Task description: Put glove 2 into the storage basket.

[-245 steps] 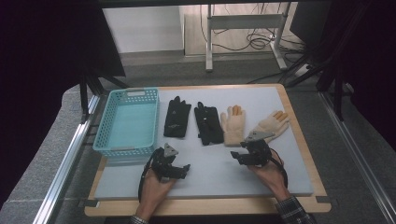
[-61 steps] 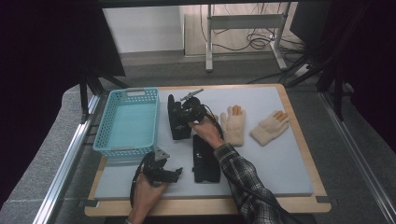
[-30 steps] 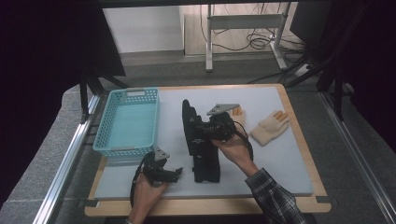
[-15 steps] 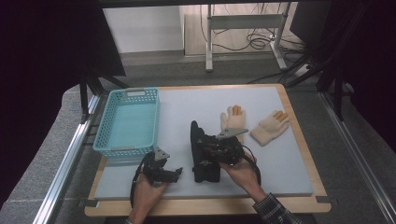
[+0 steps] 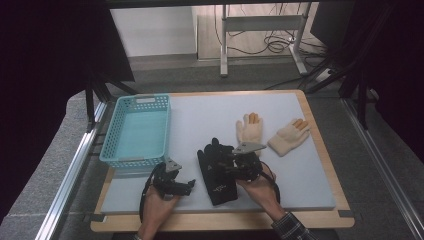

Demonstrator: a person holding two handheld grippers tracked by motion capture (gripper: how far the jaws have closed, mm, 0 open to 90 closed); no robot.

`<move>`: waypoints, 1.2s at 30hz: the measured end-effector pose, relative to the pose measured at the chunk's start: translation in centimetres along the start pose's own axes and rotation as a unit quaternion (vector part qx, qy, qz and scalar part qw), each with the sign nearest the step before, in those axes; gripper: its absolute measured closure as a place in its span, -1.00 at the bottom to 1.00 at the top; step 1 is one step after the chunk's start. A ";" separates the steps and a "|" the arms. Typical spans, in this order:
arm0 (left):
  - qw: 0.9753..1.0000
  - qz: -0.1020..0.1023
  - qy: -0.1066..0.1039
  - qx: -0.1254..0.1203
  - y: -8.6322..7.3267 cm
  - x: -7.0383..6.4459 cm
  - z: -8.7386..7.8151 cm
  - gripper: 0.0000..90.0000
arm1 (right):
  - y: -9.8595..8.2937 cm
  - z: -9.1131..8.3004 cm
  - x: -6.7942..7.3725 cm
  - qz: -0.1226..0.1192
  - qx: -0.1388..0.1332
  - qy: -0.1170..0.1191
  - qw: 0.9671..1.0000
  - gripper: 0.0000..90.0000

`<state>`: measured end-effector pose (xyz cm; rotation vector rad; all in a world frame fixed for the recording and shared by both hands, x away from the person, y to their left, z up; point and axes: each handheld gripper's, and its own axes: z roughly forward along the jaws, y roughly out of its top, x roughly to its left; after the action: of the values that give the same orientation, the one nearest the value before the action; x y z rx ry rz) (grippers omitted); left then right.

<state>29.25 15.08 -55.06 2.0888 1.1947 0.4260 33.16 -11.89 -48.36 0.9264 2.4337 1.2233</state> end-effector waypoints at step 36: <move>1.000 0.004 0.000 0.004 0.0 0.1 0.0 -0.90 | 3.0 5.3 -5.7 0.061 0.010 -0.027 0.998 0.51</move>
<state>29.25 15.14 -55.02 2.1002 1.1903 0.4244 41.34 -10.93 -49.53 1.1130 2.3822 1.1978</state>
